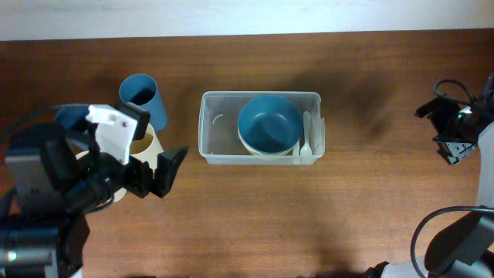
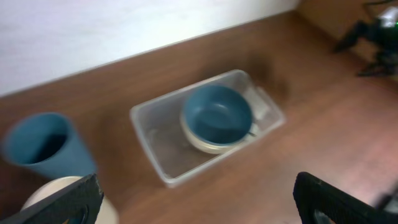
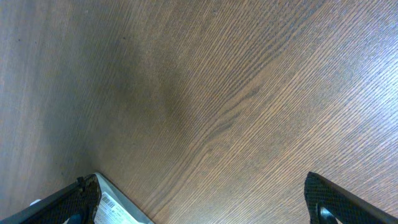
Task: Pack container
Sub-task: 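Move the left gripper to the near cream cup and grasp its rim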
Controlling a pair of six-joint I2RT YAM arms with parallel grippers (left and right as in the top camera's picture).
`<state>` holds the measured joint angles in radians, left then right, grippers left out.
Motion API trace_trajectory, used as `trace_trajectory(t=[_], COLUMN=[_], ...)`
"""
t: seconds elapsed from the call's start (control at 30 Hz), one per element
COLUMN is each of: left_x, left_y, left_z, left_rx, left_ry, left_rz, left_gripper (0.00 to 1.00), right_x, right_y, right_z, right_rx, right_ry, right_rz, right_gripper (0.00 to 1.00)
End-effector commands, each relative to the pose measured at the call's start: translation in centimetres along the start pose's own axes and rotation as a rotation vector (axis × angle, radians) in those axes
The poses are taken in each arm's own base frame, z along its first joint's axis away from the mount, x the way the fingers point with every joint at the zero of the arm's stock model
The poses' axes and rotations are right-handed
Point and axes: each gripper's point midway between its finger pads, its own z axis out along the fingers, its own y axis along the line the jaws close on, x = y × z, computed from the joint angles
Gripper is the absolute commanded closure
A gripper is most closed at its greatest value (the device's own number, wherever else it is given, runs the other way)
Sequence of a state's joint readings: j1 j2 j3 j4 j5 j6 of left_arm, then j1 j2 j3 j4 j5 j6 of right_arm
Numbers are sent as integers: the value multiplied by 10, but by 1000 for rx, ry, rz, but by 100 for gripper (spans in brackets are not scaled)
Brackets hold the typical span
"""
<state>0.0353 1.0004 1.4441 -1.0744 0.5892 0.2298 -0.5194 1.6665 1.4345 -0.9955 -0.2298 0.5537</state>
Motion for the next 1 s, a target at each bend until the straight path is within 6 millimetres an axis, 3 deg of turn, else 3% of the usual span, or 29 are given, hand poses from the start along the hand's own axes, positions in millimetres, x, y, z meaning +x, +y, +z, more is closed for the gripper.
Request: trace_trajectory(t=[0.0, 0.13, 0.37, 0.47, 0.73, 0.97], left_x=[-9, -6, 26, 42, 84, 110], left_y=[-23, -13, 58, 77, 104, 126], left_z=[1, 10, 49, 70, 119, 126], left_rx=[155, 133, -124, -160, -140, -248], left_ry=[-23, 5, 194, 274, 454, 554], left_rz=[-29, -45, -195, -257, -356, -400], left_gripper=[0, 0, 0, 0, 10, 11], right_x=[-5, -5, -5, -5, -5, -5], right_y=[5, 5, 5, 5, 5, 5], right_z=[-13, -13, -13, -13, -13, -13], right_rx=[-22, -22, -22, -22, -22, -22], right_ry=[-34, -34, -34, -34, -34, -34], right_rz=[3, 3, 3, 3, 3, 3], right_gripper=[1, 1, 1, 1, 1, 1])
